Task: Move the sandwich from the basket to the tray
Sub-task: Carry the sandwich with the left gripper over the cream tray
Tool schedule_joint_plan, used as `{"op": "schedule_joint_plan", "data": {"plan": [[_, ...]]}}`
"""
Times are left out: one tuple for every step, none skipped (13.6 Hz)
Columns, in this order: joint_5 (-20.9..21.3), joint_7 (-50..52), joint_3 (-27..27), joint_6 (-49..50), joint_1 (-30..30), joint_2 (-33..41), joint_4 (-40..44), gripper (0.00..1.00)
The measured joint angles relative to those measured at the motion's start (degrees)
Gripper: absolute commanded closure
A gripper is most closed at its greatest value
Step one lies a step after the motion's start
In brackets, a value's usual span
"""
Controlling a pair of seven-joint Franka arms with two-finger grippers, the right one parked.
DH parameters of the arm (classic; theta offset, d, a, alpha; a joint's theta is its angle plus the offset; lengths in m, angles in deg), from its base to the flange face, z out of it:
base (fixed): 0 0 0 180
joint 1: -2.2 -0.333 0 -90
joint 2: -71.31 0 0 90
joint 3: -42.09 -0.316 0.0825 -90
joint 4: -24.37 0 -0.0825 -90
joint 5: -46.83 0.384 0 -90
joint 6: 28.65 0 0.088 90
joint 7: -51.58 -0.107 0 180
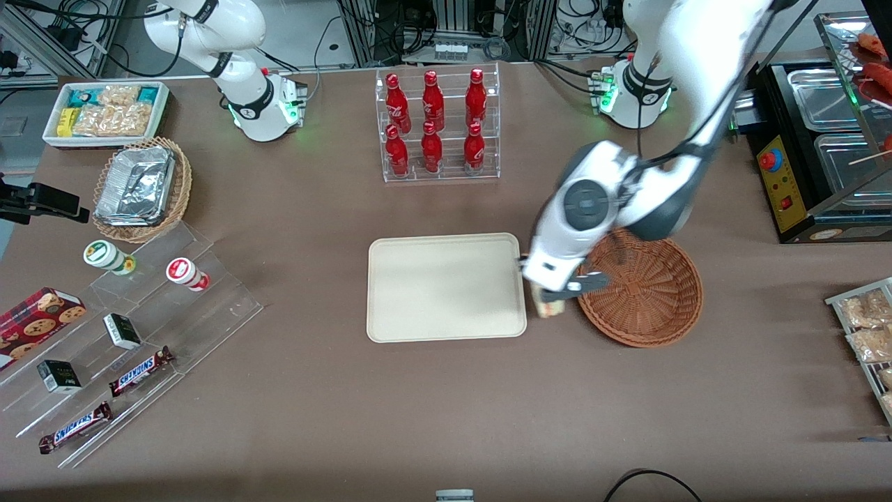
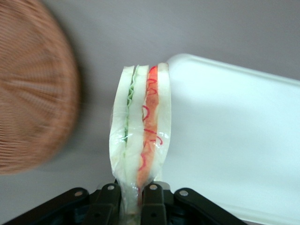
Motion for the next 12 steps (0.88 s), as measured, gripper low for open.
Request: {"op": "schedule_joint_plan", "data": {"plan": [[0.03,1.48,0.03,-0.81,2.17,-2.16,1.59,1.00],[0.06,2.66,0.04,-1.13,4.03,-4.08,3.35,1.00],[0.19,3.49,0.04,-1.18,5.65,-5.74,5.22,1.00],[0.47,4.54,0.01,-1.18,7.21,-7.22,7.09,1.00],[1.10,6.17,0.00,-1.17,8.56,-8.54,8.73,1.00],[2.23,8.15,-0.01,-1.17,9.80,-9.90,10.37,1.00],[3.56,10.04,-0.01,-1.15,10.90,-11.22,11.85,1.00],[4.95,12.02,-0.02,-1.13,11.90,-12.59,13.17,1.00],[6.34,13.86,-0.02,-1.13,12.78,-13.99,14.29,1.00],[7.57,15.45,-0.02,-1.13,13.45,-15.28,15.25,1.00],[8.48,16.79,-0.02,-1.13,13.97,-16.57,16.23,1.00],[8.80,17.39,-0.03,-1.13,14.23,-17.58,17.02,1.00]]}}
